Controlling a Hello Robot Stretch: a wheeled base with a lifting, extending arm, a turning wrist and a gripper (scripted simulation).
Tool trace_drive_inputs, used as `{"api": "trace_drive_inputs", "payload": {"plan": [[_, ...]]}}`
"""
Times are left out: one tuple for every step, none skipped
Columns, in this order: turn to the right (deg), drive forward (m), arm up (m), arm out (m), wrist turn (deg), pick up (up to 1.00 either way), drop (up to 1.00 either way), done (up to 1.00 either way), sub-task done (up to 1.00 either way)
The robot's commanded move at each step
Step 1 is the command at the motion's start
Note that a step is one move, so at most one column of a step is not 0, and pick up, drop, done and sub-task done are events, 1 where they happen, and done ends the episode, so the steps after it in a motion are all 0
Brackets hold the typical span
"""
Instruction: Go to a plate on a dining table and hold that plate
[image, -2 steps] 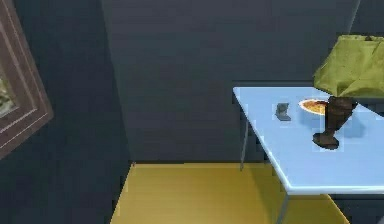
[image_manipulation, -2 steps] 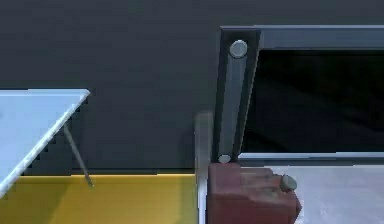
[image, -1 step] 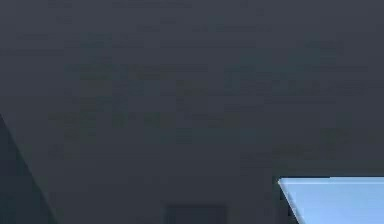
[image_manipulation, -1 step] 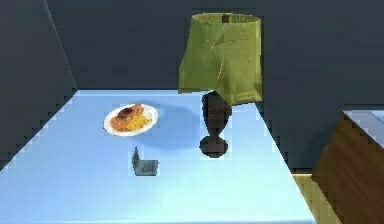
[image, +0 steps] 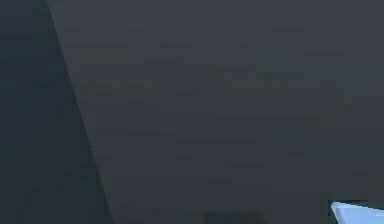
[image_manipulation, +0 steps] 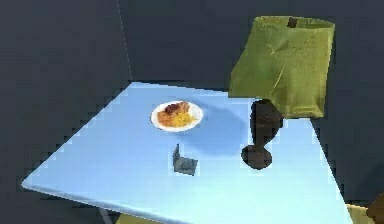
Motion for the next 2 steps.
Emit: {"api": "trace_drive_inputs", "payload": {"plan": [[0.0, 0.05, 0.0, 0.0, 0.0, 0.0, 0.0, 0.0, 0.0], [0.0, 0.0, 0.5, 0.0, 0.0, 0.0, 0.0, 0.0, 0.0]]}}
